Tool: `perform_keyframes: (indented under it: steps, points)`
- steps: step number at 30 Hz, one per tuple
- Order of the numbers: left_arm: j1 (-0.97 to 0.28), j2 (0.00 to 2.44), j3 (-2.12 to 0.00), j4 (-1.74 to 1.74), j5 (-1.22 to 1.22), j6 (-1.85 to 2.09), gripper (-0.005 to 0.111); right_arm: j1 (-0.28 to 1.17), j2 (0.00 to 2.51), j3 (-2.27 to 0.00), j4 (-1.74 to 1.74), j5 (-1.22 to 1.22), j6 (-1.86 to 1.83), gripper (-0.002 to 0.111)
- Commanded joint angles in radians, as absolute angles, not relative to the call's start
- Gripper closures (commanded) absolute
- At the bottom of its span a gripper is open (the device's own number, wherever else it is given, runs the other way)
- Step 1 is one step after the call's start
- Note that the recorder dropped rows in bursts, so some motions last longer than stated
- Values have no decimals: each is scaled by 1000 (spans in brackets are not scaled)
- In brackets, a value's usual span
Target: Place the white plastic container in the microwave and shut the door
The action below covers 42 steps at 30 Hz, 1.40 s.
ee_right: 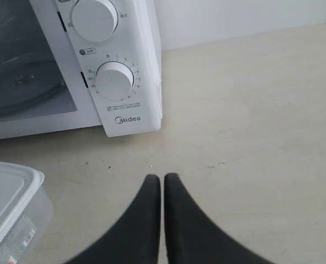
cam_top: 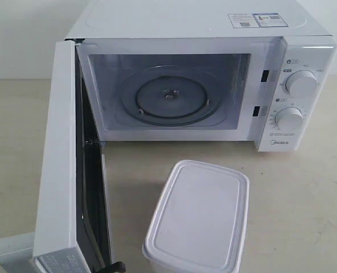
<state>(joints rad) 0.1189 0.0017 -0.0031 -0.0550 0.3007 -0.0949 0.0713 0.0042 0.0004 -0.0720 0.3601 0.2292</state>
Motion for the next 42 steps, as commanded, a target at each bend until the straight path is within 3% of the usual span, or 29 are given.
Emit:
perform_keyframes:
  steps: [1, 21, 24, 30, 37, 42]
  points:
    - [118, 0, 0, -63, 300, -105, 102, 69, 0, 0, -80, 356, 227, 108]
    - [118, 0, 0, -63, 300, -105, 102, 69, 0, 0, -91, 356, 217, 108]
    - [118, 0, 0, -63, 300, -105, 102, 69, 0, -12, -64, 254, 241, 108]
    - [118, 0, 0, -63, 300, -105, 102, 69, 0, -308, -9, 176, 265, 108]
    - [118, 0, 0, -63, 300, -105, 102, 69, 12, -413, 18, -235, 373, 108]
    - [118, 0, 0, -63, 300, -105, 102, 69, 200, -607, 0, -127, 362, 108]
